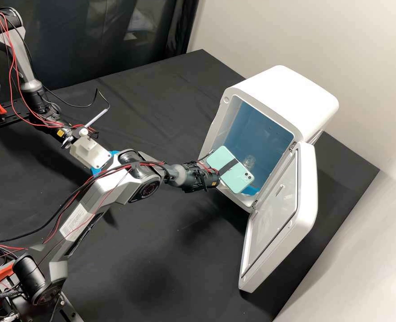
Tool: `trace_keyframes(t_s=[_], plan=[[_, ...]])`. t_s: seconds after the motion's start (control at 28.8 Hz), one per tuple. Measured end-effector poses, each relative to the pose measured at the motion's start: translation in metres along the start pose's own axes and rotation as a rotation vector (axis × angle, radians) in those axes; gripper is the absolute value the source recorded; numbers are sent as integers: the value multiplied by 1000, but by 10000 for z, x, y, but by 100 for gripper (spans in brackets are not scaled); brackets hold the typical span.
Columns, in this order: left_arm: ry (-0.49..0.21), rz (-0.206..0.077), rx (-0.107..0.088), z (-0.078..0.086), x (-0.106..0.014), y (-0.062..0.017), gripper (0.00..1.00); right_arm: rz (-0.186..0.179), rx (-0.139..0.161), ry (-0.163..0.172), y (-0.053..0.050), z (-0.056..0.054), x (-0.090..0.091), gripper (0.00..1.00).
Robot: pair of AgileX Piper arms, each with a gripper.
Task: Place the flask in the incubator
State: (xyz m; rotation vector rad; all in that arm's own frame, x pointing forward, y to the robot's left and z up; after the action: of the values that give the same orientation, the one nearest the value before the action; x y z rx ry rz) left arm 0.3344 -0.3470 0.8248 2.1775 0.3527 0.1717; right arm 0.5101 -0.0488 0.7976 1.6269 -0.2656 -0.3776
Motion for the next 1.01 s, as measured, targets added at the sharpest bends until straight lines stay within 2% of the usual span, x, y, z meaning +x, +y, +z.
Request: trace_keyframes(t_s=[0.1,0.35,0.59,0.63,0.76,0.87,1.01], plan=[[0,2,0,0,0,1,100,10,8,-4,20,12,36,0],[0,2,0,0,0,2,100,17,-9,-4,16,12,75,0],[-1,4,0,0,0,4,100,18,-9,-5,19,11,75,0],[-1,4,0,0,0,4,100,18,-9,-5,19,11,75,100],[3,4,-1,-13,0,5,100,19,-14,-7,19,13,75,100],[3,3,0,-15,-3,2,100,18,-33,-10,24,8,78,100],[4,2,0,-16,-5,-1,100,17,-33,-10,23,8,78,100]])
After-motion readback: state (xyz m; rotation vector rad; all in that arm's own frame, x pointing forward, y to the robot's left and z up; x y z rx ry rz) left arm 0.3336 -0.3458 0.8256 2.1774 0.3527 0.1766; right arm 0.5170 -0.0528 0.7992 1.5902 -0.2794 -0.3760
